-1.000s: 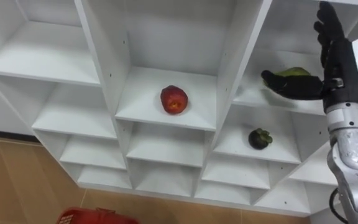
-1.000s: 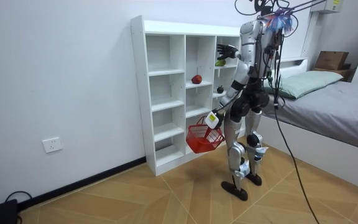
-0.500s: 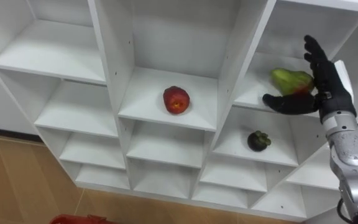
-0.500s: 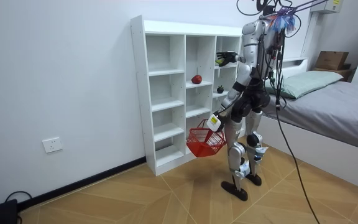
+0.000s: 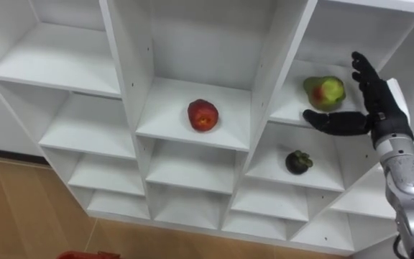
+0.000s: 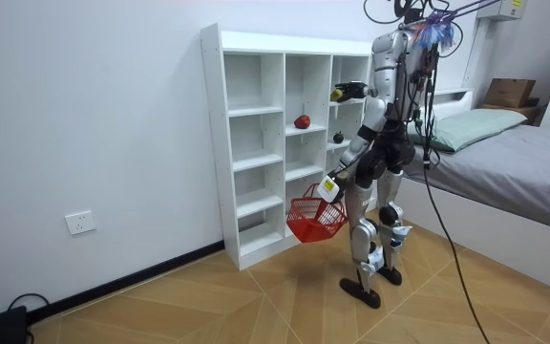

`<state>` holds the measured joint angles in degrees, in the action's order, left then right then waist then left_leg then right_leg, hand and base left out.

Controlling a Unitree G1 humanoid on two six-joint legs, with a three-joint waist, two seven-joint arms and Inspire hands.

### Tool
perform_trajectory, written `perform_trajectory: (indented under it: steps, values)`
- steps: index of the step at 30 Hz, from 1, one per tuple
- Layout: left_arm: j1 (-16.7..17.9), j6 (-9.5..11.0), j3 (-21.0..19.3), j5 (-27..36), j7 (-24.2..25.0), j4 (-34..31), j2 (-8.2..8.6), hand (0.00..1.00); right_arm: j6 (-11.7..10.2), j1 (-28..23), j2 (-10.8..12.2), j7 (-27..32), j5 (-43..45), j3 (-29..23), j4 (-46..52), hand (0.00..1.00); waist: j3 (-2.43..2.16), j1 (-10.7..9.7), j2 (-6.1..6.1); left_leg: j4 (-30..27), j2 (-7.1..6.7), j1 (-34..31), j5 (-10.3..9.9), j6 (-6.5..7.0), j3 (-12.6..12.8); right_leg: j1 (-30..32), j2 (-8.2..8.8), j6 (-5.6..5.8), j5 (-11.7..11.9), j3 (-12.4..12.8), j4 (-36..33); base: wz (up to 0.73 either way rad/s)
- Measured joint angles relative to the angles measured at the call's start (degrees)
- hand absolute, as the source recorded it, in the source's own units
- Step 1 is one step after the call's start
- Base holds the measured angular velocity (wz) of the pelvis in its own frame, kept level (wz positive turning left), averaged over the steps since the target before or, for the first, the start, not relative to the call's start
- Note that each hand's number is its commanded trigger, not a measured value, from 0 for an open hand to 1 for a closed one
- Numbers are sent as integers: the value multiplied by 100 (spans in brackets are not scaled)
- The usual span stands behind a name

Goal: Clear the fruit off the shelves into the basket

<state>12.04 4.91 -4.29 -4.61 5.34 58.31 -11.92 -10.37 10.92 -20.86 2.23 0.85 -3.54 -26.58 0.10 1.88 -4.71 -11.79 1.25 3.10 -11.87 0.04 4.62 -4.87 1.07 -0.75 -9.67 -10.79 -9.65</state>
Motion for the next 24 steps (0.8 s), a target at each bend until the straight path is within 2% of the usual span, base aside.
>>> perform_trajectory:
  steps: [2,4,14,24]
  values:
    - [-2,2,-1,2,-9,0,0,100,0,0,0,-2,1,0,0,0,-29,-4,49,9,0,43,0,0,5,-10,0,0,0,10,-2,0]
    - [-1,4,-3,2,-9,-3,-1,100,0,0,-1,-9,2,0,-15,0,-38,-14,67,9,0,62,0,0,2,-37,1,0,0,-1,0,0]
    - [6,6,-2,-5,-22,-9,-28,100,-14,-2,-3,-34,23,0,-104,0,6,-8,-10,9,-9,60,1,1,2,-68,4,4,-8,-6,17,0]
    - [-38,10,-6,-6,-19,-10,-29,100,-53,16,-4,-46,149,-15,-93,0,7,2,-14,20,-8,55,1,1,-3,-63,3,4,-9,-7,21,0]
